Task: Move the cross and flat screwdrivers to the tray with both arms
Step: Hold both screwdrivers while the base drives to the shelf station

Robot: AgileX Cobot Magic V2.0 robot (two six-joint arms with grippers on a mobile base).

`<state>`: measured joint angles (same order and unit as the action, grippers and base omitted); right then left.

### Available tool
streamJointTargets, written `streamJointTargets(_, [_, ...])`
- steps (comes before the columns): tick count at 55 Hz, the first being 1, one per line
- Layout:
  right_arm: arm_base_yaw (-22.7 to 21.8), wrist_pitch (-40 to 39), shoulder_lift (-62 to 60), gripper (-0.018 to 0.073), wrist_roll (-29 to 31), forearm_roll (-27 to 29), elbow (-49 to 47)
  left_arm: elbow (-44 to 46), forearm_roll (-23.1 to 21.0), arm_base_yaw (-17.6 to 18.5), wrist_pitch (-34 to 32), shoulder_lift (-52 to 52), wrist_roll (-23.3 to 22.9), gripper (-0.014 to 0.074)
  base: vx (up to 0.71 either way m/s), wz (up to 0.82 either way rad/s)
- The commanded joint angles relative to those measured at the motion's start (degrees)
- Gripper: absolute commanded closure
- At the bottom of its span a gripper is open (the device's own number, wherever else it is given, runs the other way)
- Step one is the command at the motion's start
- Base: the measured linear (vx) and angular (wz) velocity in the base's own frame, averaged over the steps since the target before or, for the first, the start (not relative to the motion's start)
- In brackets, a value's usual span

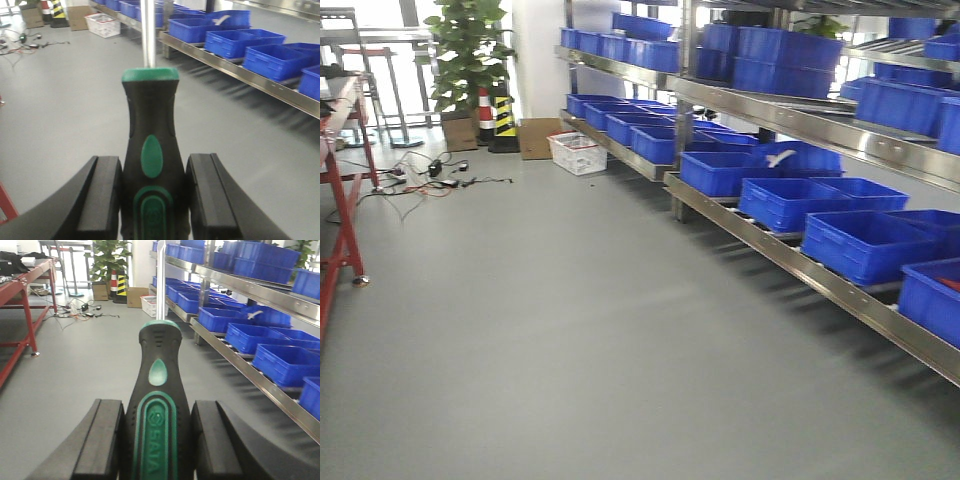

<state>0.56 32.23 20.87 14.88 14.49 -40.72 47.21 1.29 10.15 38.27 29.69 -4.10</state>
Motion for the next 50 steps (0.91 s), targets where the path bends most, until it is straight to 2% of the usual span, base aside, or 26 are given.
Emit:
streamJointTargets(1, [-0.1,-5.6,0.5,0.0567,-0.1,0.5,-1.6,1.6,-0.1,0.2,-5.3,-0.1,-0.2,0.0594,0.51,0.28])
streamJointTargets(32, [-0.1,-5.5,0.5,0.0567,-0.1,0.5,-1.6,1.6,-0.1,0.2,-5.4,-0.1,-0.2,0.0594,0.54,0.18])
streamJointTargets(50, [-0.1,-5.5,0.5,0.0567,-0.1,0.5,-1.6,1.6,-0.1,0.2,-5.4,-0.1,-0.2,0.0594,0.58,-0.04])
